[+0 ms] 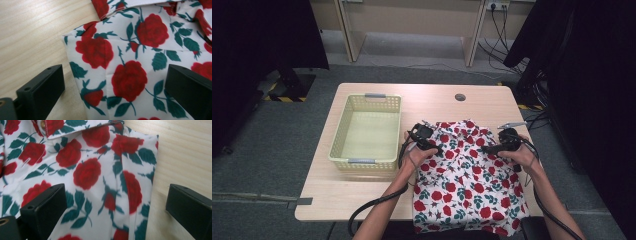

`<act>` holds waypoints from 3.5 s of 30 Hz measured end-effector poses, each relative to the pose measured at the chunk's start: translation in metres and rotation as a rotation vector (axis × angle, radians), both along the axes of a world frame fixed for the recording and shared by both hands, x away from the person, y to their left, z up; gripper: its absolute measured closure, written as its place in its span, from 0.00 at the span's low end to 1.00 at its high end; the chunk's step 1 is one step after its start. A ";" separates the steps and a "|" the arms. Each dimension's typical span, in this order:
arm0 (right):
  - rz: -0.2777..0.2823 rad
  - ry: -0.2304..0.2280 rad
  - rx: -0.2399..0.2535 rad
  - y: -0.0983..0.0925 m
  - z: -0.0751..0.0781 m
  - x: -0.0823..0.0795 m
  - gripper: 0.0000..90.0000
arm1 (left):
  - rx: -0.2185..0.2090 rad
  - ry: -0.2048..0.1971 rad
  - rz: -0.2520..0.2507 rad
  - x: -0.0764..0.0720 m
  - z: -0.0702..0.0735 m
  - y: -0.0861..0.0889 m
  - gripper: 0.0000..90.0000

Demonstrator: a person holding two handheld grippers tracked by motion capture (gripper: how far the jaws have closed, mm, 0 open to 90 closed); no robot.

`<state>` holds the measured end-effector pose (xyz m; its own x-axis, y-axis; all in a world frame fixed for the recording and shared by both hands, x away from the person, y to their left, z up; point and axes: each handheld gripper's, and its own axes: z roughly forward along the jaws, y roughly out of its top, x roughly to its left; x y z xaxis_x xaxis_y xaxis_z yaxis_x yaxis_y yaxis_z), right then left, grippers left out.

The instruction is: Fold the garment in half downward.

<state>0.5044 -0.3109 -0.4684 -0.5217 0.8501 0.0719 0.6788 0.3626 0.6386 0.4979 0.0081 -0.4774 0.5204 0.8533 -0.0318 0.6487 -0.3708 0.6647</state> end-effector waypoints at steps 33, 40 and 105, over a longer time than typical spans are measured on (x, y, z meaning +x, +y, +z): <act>0.130 -0.160 -0.014 0.005 0.042 0.003 0.95 | 0.000 -0.144 -0.122 0.005 0.035 -0.003 0.95; 0.121 -0.202 -0.010 0.004 0.061 0.013 0.95 | 0.009 -0.191 -0.117 0.012 0.058 -0.001 0.96; 0.158 -0.153 -0.043 -0.028 0.000 -0.091 0.83 | -0.009 -0.183 -0.234 -0.108 -0.003 0.016 0.85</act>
